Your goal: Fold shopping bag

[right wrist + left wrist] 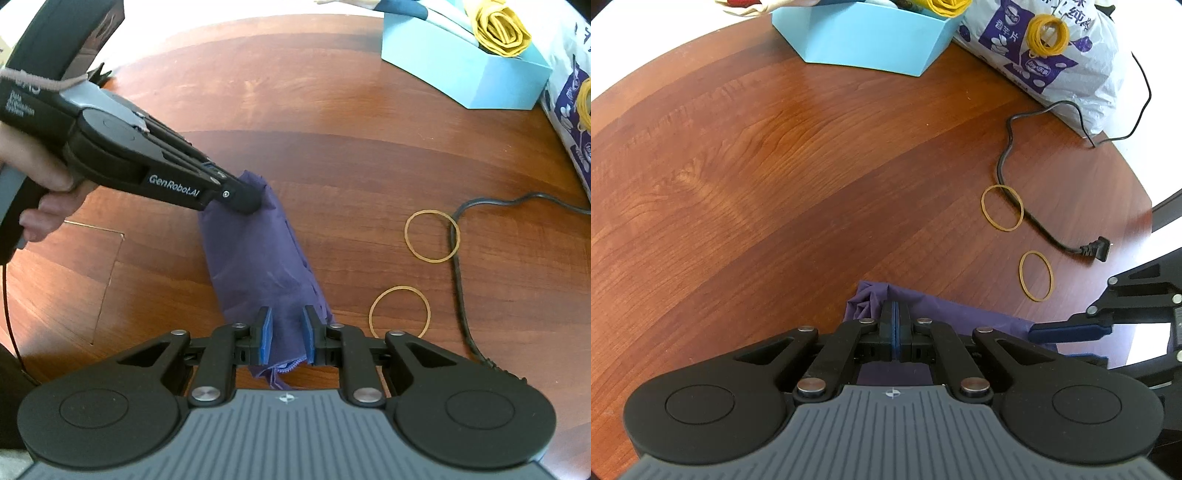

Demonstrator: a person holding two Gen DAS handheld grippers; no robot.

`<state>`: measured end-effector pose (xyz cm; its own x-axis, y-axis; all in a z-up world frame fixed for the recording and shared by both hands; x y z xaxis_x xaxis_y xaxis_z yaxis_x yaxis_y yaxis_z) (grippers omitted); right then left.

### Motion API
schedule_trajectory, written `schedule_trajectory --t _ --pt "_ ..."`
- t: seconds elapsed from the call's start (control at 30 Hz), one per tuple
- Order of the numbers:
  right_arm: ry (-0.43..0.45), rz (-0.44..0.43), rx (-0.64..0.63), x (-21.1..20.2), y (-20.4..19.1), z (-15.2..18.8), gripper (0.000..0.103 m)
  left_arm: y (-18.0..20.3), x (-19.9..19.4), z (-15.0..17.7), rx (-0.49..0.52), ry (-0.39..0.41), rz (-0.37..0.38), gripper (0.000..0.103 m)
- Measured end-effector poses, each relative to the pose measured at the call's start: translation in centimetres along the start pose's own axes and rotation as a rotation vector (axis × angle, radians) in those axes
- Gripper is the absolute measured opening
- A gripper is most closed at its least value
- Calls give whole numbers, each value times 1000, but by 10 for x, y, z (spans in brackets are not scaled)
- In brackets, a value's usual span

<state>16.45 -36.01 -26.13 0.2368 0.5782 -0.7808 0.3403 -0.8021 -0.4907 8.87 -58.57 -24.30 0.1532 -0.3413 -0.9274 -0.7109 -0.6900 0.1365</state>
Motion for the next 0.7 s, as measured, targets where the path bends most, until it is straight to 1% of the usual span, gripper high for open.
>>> schedule_trajectory --t 0.13,0.2,0.3,0.43,0.7 --pt "5 11 -11 3 -1 0 22 -1 -8 -3 -47 -2 -4 3" --pt "5 10 -10 2 -2 -1 23 -6 -20 -5 -61 35 -27 3" --pt "8 11 -11 3 -2 -1 23 -12 -25 -5 -90 49 -31 3" --pt "9 13 -14 3 -1 -1 24 -17 -19 -4 -93 40 -53 3" --pt "16 7 -7 3 0 0 25 -23 -3 -2 -105 15 -40 4"
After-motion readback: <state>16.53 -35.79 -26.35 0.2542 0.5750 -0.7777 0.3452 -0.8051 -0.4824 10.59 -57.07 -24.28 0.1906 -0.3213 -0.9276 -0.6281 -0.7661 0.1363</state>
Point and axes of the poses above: each gripper's, at about its wrist camera, not at the fingertips, and x roughly the way its jaws point, y to its right, z to its underside, the point moved 9 cm from there along x, roughly the way its jaws point, and after that the axes turned 8 degrees about -z, right-handed, at the moved point
